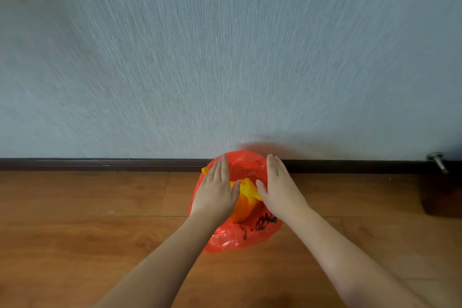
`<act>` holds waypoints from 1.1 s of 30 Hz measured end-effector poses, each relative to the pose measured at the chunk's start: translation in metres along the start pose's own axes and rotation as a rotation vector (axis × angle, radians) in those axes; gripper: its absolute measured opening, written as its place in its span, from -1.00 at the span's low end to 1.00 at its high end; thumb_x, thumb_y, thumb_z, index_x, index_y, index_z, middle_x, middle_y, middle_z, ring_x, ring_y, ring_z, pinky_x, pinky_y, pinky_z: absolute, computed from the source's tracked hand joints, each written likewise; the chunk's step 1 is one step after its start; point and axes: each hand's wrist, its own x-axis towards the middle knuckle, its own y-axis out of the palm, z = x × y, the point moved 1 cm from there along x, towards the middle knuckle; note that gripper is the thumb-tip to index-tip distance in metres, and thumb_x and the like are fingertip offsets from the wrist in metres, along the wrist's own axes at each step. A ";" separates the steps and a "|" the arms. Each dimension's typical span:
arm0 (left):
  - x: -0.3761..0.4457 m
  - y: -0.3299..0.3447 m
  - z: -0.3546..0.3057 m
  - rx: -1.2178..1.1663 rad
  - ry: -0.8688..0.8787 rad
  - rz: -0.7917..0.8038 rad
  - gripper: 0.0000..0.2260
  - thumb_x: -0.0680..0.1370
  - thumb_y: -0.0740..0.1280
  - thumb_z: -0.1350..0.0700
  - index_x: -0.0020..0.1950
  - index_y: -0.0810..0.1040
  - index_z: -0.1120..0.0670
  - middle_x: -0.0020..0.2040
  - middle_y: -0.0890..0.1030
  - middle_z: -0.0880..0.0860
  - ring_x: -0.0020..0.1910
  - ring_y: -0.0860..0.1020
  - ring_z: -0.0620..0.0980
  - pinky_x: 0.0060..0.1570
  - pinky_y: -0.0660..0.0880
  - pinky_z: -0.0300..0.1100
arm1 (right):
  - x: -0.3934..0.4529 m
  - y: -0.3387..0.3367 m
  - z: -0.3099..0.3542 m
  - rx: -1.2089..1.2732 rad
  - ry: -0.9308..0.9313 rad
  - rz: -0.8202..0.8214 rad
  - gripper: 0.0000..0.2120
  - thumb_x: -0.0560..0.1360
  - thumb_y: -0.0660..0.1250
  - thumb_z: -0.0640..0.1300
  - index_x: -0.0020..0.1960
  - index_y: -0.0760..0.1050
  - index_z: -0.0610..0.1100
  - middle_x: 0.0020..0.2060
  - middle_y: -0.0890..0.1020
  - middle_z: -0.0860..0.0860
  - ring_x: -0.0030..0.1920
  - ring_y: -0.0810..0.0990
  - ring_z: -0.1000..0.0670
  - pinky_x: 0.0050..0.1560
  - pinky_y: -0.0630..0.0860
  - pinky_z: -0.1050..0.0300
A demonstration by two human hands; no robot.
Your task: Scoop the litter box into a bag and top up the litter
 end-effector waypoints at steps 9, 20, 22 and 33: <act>0.006 -0.017 -0.014 0.231 0.082 -0.024 -0.33 0.60 -0.28 -0.22 0.58 0.11 0.11 0.60 0.06 0.15 0.58 -0.15 0.05 0.49 -0.39 -0.03 | 0.005 -0.003 -0.004 -0.247 -0.053 -0.011 -0.42 0.61 -0.19 0.17 0.57 -0.05 -0.03 0.57 0.02 -0.05 0.56 -0.10 -0.09 0.51 -0.22 -0.10; -0.021 -0.117 -0.056 0.201 0.000 0.098 -0.41 0.59 -0.29 -0.27 0.60 -0.14 -0.10 0.62 -0.08 0.02 0.57 -0.22 0.13 0.49 -0.09 0.28 | -0.031 -0.100 0.031 -0.324 0.040 0.087 -0.33 0.53 -0.37 0.31 0.57 -0.10 0.07 0.57 0.01 -0.04 0.56 -0.04 -0.10 0.51 -0.09 -0.20; -0.030 -0.144 -0.065 0.226 0.024 0.123 -0.45 0.61 -0.32 -0.23 0.59 -0.13 -0.14 0.62 -0.08 0.01 0.57 -0.22 0.11 0.49 -0.11 0.28 | -0.042 -0.127 0.047 -0.315 0.025 0.083 -0.33 0.52 -0.43 0.25 0.57 -0.07 0.08 0.56 0.05 -0.03 0.55 0.00 -0.10 0.51 -0.07 -0.16; -0.091 -0.329 -0.126 0.256 -0.033 0.220 -0.33 0.56 -0.20 -0.38 0.58 -0.25 -0.11 0.62 -0.10 0.06 0.57 -0.21 0.19 0.50 -0.13 0.23 | -0.122 -0.299 0.130 -0.267 0.037 0.013 -0.41 0.62 -0.03 0.18 0.57 -0.01 -0.01 0.55 0.11 -0.09 0.55 0.03 -0.15 0.50 0.01 -0.13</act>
